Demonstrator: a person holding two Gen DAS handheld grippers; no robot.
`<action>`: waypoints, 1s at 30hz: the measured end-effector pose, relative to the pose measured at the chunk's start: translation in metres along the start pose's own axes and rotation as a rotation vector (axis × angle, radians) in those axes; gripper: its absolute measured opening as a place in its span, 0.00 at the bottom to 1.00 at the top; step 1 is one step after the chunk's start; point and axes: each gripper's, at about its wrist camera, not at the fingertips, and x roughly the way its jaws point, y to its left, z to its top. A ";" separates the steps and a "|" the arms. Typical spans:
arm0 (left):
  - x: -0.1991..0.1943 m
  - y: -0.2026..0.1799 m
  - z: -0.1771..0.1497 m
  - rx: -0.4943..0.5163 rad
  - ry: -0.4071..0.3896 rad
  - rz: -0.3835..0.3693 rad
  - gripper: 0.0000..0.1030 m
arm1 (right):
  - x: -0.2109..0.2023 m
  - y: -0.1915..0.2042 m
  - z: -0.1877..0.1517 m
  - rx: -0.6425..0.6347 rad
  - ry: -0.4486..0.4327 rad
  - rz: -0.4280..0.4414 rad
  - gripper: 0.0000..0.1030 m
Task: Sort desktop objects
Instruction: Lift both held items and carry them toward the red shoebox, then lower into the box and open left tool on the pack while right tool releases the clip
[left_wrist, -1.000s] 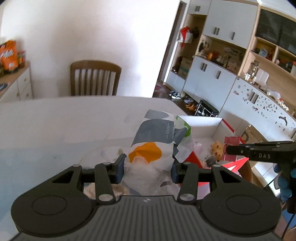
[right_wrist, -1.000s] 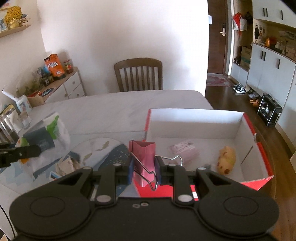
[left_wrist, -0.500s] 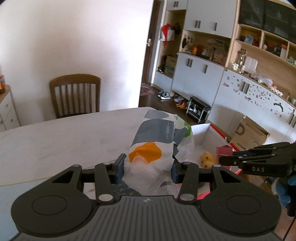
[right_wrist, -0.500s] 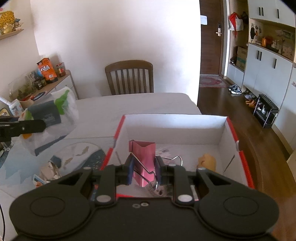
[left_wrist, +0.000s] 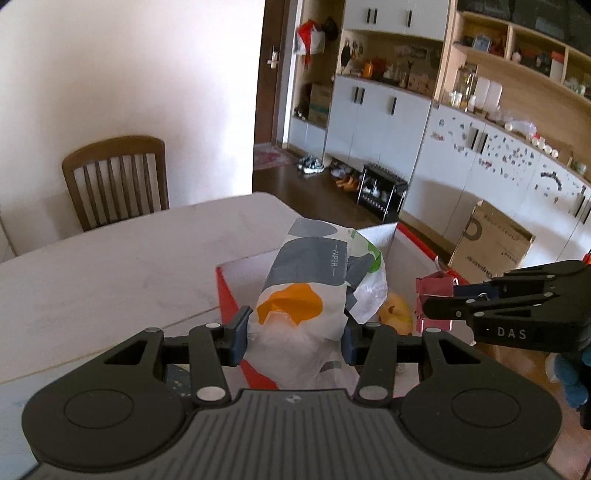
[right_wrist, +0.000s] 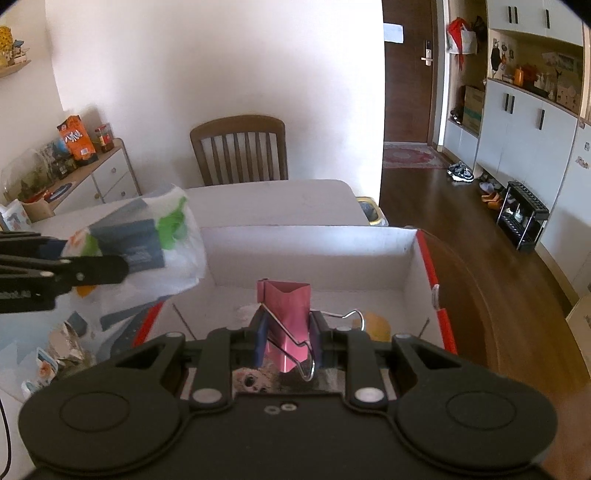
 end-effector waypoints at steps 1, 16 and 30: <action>0.006 -0.003 0.000 0.000 0.010 -0.004 0.45 | 0.002 -0.003 0.000 -0.002 0.003 -0.004 0.22; 0.079 -0.029 -0.004 0.048 0.134 -0.002 0.45 | 0.035 -0.029 -0.013 0.005 0.107 -0.006 0.22; 0.118 -0.040 -0.017 0.143 0.260 0.028 0.45 | 0.057 -0.034 -0.030 -0.016 0.179 0.005 0.22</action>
